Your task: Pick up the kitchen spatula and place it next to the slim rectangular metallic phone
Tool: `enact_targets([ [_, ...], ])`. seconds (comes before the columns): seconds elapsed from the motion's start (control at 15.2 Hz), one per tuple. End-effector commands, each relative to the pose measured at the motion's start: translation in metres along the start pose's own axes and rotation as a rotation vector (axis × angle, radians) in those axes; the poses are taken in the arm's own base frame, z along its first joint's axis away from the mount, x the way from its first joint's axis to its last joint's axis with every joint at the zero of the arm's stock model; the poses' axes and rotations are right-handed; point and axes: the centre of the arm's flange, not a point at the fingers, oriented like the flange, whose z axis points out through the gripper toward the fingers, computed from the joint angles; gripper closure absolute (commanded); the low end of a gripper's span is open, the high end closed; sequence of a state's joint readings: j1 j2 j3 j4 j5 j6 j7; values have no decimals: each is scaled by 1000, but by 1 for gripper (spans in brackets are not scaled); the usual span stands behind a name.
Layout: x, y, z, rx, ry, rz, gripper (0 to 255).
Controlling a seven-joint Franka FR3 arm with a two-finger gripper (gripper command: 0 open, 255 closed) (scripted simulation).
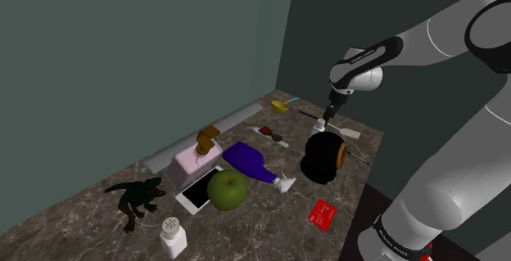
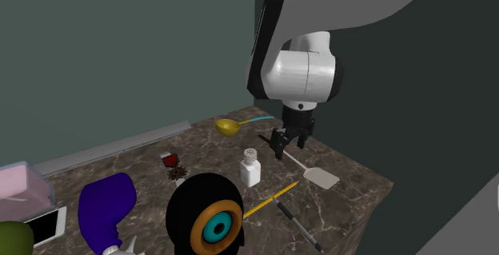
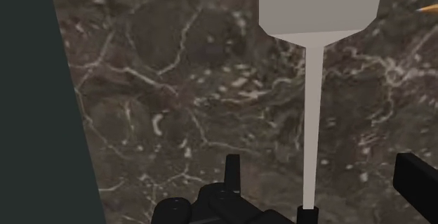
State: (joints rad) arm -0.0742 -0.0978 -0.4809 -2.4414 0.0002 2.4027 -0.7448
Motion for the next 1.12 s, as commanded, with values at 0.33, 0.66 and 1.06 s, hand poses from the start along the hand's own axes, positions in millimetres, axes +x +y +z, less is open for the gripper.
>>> enact_targets([
  [0.33, 0, 0, 1, 0, 0, 0, 0],
  [0.66, 0, 0, 1, 0, 0, 0, 255],
  [1.06, 0, 0, -4, 0, 0, 0, 255],
])
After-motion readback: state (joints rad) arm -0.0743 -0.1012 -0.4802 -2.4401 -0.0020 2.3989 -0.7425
